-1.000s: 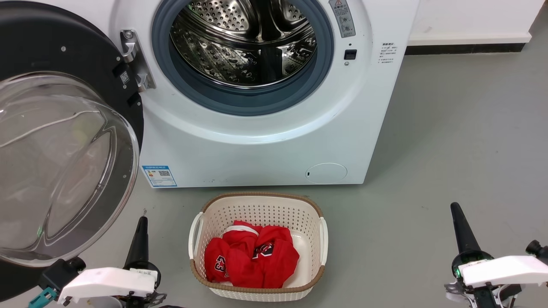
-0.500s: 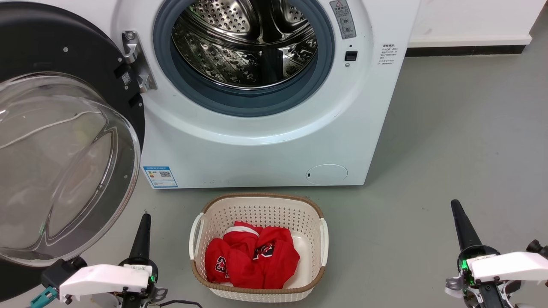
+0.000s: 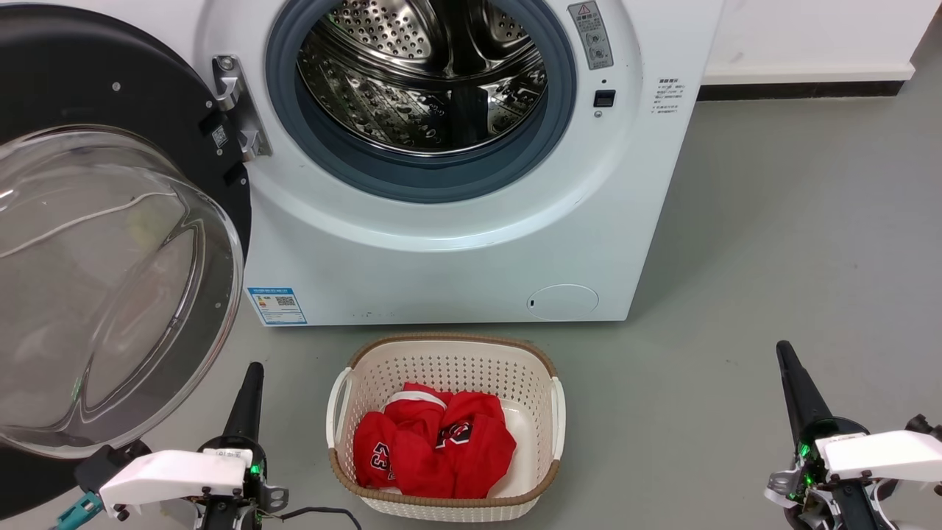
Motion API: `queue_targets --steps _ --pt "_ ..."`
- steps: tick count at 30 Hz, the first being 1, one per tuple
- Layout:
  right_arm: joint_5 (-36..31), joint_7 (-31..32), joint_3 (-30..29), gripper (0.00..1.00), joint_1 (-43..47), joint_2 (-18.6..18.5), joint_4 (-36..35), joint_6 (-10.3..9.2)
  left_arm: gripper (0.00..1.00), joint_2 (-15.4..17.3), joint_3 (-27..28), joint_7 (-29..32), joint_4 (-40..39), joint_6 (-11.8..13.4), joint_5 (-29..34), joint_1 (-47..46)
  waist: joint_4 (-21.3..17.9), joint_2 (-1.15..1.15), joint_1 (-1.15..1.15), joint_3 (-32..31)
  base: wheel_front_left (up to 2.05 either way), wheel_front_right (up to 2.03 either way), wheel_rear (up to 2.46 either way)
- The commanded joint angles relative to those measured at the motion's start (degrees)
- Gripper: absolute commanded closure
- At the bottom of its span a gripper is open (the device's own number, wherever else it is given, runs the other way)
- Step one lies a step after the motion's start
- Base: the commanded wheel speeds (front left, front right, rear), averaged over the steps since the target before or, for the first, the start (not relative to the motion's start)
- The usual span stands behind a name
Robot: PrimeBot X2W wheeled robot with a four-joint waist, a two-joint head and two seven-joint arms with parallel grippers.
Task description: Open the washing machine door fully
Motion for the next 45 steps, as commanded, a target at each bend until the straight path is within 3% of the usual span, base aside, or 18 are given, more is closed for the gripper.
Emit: queue_targets --steps 1,32,45 --pt "1.03 0.37 -0.13 1.0 -1.31 -0.18 0.02 0.0 1.0 0.18 0.21 0.24 -0.05 -0.5 -0.97 -1.15 0.01 0.0 0.0 -0.01 0.0 0.0 0.0" --pt "14.28 3.87 -1.49 1.0 -2.8 0.28 2.03 0.0 1.0 0.21 0.49 3.6 2.13 -0.96 -14.73 -2.75 0.29 0.0 0.0 -0.56 0.0 0.0 0.0" --pt "13.66 4.06 -1.79 1.0 -2.77 0.55 2.01 0.0 1.0 0.21 0.46 3.57 2.07 -0.96 -14.52 -2.72 0.3 0.0 0.0 -0.56 0.0 0.0 0.0"
